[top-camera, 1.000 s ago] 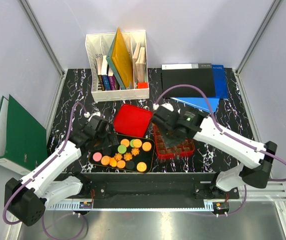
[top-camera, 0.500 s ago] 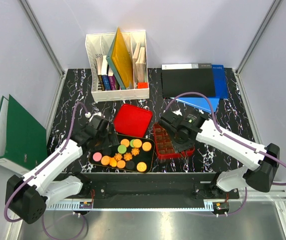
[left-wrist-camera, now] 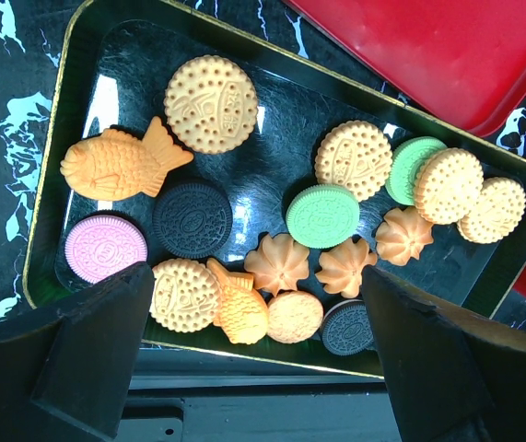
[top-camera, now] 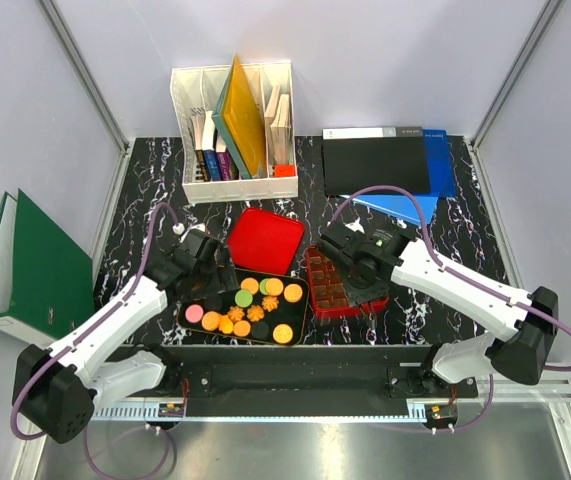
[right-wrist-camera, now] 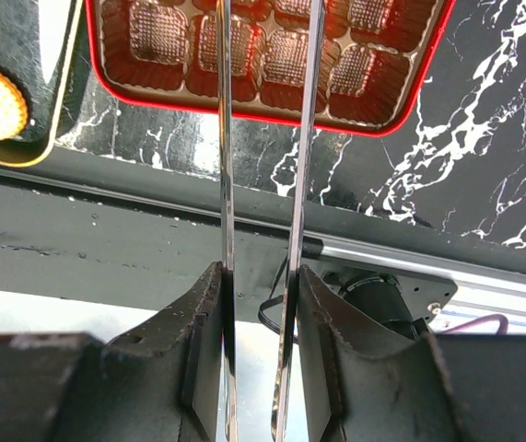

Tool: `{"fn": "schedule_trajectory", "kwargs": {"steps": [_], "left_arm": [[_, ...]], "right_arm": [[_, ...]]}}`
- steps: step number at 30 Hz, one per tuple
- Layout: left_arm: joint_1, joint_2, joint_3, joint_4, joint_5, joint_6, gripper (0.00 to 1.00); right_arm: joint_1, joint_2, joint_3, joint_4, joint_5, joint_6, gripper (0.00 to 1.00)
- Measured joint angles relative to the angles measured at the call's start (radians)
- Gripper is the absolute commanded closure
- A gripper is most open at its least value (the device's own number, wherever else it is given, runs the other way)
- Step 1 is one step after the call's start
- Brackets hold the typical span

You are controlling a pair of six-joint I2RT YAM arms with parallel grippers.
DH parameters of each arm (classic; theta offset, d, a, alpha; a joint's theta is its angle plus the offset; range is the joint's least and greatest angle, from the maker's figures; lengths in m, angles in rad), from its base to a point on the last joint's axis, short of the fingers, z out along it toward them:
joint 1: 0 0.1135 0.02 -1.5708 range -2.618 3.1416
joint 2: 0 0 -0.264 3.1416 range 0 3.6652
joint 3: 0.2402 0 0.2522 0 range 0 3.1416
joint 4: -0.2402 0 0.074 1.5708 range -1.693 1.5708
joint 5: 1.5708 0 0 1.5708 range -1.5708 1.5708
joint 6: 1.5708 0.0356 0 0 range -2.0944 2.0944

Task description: Pack the cookies

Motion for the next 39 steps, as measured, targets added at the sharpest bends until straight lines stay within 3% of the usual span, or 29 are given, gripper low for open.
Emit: {"fn": "schedule_trajectory", "kwargs": {"steps": [8,12,18,28,33,39], "left_arm": [[0.0,0.0,0.0,0.001,0.0,0.002,0.02],[0.0,0.001,0.0,0.001,0.0,0.002,0.02],[0.0,0.005,0.0,0.001,0.0,0.002,0.02],[0.0,0.008,0.0,0.002,0.001,0.002,0.02],[0.0,0.008,0.0,0.002,0.001,0.002,0.02],[0.0,0.007,0.0,0.003,0.001,0.0,0.02]], "right_arm": [[0.0,0.004,0.0,0.043,-0.002,0.004,0.77],[0.0,0.01,-0.016,0.072,-0.01,0.008,0.51],[0.0,0.011,-0.043,0.082,-0.018,0.028,0.41],[0.011,0.009,0.083,0.066,-0.018,0.037,0.46],[0.123,0.034,0.196,0.066,-0.039,0.026,0.47],[0.253,0.171,0.251,0.098,-0.105,-0.008,0.49]]}}
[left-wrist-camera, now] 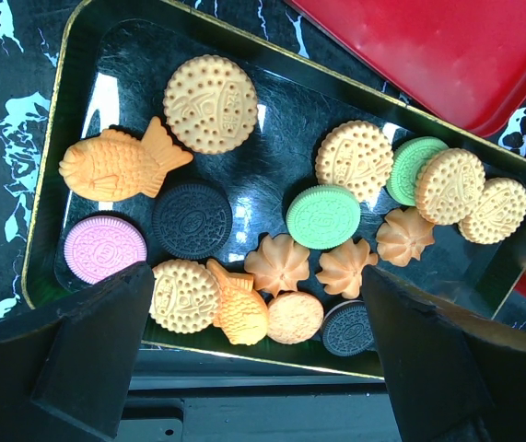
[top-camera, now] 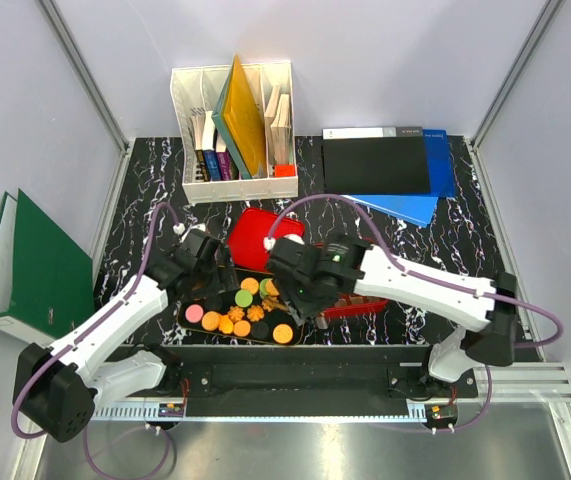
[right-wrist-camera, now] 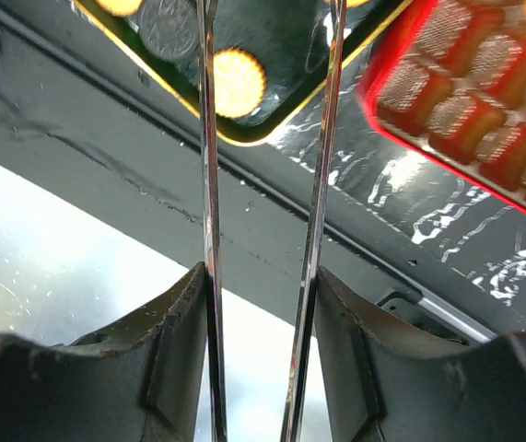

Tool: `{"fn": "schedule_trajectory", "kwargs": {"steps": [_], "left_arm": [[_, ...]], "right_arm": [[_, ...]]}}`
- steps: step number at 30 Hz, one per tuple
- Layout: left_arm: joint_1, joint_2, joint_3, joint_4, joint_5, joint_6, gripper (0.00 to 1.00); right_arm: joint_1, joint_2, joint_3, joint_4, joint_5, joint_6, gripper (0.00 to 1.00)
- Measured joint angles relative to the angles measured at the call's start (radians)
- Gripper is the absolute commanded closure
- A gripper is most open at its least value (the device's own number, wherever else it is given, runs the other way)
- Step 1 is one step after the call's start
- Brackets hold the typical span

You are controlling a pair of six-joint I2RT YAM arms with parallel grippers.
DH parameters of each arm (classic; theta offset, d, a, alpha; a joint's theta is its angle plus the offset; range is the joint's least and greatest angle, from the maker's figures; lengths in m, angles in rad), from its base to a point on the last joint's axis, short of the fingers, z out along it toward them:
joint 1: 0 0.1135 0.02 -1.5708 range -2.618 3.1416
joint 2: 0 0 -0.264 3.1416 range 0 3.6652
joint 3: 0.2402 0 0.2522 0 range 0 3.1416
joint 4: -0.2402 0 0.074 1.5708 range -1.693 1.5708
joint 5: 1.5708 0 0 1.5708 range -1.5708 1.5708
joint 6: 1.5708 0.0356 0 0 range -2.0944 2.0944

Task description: Pack the cookies

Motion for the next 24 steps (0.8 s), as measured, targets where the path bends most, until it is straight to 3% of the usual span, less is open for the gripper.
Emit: {"fn": "schedule_trajectory", "kwargs": {"steps": [24], "left_arm": [[0.0,-0.027,0.0,0.001,-0.001,-0.003,0.02]], "right_arm": [[0.01,0.133,-0.065,0.056,-0.087,-0.056,0.49]]}}
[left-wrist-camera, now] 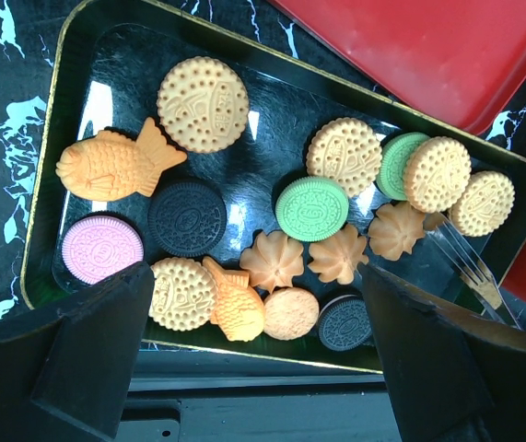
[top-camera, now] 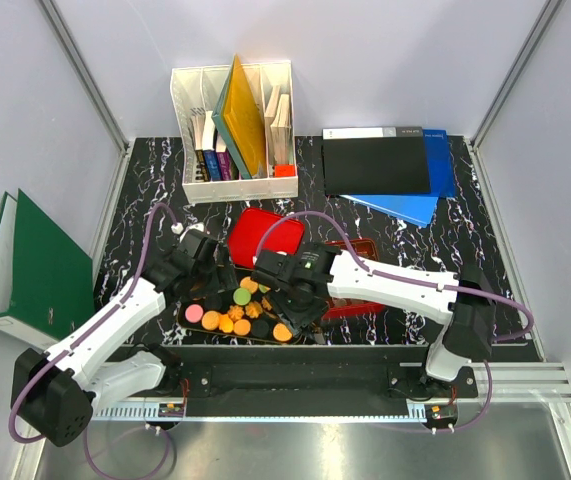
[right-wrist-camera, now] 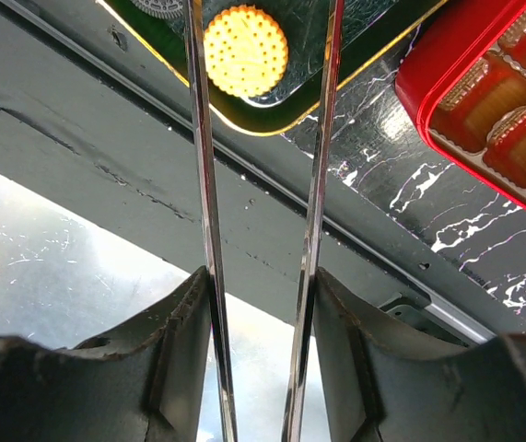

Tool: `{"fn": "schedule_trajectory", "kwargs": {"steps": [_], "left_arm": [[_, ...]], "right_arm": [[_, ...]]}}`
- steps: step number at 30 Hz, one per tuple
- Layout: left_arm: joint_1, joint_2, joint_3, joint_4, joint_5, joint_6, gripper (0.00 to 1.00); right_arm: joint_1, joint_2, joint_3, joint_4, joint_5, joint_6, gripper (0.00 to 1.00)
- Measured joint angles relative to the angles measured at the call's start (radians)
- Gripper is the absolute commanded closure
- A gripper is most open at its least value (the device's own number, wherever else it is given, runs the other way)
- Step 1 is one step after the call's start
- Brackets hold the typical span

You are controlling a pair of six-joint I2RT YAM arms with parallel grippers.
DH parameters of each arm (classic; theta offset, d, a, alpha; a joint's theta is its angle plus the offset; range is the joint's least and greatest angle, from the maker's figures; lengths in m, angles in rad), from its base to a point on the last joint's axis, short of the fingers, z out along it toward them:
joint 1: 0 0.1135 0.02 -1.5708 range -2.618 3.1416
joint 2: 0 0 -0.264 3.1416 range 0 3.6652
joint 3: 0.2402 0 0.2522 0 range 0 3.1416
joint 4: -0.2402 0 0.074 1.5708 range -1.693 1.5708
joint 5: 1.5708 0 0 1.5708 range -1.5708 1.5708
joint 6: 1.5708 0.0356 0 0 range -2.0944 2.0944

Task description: Pack the cookies

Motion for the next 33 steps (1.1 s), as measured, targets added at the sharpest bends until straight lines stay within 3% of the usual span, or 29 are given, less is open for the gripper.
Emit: {"fn": "schedule_trajectory", "kwargs": {"steps": [4,10,21,33], "left_arm": [[0.0,0.0,0.0,0.0,0.0,0.0,0.02],[0.0,0.0,0.0,0.0,0.0,0.001,0.02],[0.0,0.008,0.0,0.0,0.0,0.001,0.02],[0.0,0.009,0.0,0.0,0.0,0.001,0.02]], "right_arm": [[0.0,0.005,-0.001,0.003,0.0,-0.003,0.53],[0.002,0.013,-0.003,0.008,0.0,-0.008,0.68],[0.002,-0.003,0.013,-0.029,0.037,0.011,0.73],[0.002,-0.093,0.198,-0.136,0.181,0.039,0.73]]}}
